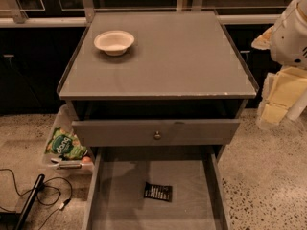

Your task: Pick rxbar chocolate from middle drawer and place on counter

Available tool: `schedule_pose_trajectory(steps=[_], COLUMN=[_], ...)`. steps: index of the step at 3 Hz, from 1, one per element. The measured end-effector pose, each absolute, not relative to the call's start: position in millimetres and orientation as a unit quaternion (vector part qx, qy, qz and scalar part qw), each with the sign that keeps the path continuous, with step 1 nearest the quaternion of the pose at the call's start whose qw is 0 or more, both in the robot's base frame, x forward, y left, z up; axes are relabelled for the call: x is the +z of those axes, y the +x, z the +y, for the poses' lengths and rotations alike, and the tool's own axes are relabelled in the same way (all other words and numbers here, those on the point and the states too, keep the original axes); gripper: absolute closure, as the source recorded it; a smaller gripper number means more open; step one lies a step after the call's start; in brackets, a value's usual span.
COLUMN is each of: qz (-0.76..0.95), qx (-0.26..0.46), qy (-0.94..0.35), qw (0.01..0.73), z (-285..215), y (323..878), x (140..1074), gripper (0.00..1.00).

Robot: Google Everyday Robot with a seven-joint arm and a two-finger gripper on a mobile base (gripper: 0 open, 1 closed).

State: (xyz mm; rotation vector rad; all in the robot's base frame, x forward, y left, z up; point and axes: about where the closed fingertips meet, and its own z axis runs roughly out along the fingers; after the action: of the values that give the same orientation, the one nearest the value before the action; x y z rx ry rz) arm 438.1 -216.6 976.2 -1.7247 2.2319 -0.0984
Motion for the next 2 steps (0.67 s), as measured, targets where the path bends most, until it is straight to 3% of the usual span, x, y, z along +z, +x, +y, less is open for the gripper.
schedule_pose_trajectory(steps=[2], qz=[0.78], qx=[-0.032], qy=[-0.605], qw=[0.158], z=[-215.4], y=[435.5], x=[963.4], gripper=[0.0])
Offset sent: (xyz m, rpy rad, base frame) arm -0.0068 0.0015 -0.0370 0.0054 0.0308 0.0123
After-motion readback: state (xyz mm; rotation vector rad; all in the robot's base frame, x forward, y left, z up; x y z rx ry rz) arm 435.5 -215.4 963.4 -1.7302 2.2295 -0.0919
